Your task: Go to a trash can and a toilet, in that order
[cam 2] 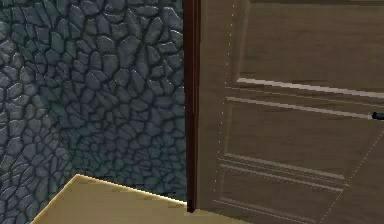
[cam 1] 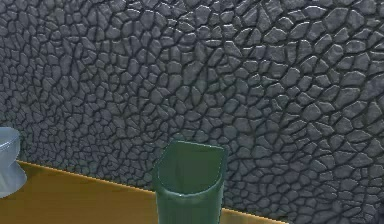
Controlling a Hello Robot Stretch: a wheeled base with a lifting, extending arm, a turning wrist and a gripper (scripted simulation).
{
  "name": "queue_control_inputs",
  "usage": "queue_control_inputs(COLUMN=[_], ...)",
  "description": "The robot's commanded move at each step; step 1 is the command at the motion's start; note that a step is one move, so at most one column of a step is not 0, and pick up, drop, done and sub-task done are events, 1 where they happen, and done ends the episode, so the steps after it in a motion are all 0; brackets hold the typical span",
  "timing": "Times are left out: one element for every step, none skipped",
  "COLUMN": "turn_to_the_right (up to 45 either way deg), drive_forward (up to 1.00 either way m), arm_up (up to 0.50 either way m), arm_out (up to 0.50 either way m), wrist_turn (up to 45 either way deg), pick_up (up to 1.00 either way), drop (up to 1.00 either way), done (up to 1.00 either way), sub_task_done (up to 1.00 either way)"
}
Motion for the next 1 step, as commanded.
queue_control_inputs(turn_to_the_right=[0.0], drive_forward=[0.0], arm_up=[0.0], arm_out=[0.0], wrist_turn=[0.0], pick_up=[0.0], drop=[0.0], done=[0.0], sub_task_done=[1.0])
